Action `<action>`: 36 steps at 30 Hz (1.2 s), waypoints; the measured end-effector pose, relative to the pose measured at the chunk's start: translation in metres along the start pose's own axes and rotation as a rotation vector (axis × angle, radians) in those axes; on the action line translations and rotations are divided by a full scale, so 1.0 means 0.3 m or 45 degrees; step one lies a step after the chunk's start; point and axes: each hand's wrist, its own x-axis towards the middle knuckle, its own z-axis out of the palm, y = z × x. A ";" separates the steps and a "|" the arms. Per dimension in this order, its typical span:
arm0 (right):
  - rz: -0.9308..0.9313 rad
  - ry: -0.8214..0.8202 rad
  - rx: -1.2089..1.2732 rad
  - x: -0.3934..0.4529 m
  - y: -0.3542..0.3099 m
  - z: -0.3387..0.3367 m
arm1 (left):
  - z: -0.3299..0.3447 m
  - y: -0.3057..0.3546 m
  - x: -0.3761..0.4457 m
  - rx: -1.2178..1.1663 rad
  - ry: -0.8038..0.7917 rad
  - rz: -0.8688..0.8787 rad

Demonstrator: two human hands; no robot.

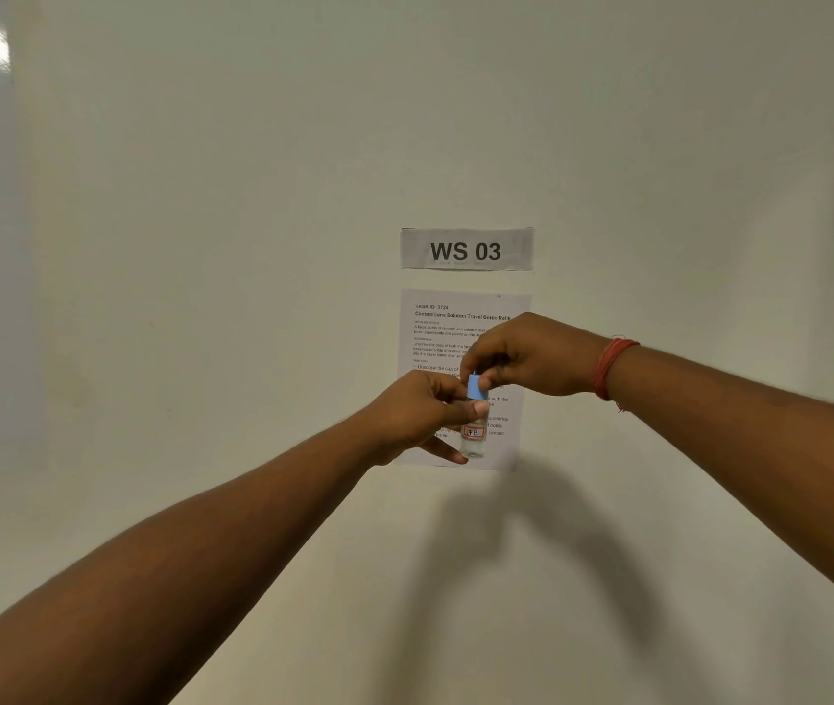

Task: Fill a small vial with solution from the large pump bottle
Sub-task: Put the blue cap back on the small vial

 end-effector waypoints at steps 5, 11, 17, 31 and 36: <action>0.007 0.042 -0.053 -0.003 -0.007 0.011 | 0.008 -0.007 0.002 0.025 0.033 0.019; 0.025 0.058 -0.062 -0.010 -0.006 0.027 | 0.017 -0.014 0.002 0.054 0.043 0.025; 0.036 0.056 -0.057 -0.024 -0.008 0.039 | 0.034 -0.026 0.001 0.075 0.061 0.024; 0.088 0.134 0.226 -0.106 0.037 0.160 | 0.063 -0.114 -0.032 0.022 0.046 -0.021; 0.149 0.185 0.369 -0.193 0.026 0.289 | 0.105 -0.215 -0.093 0.031 0.089 -0.081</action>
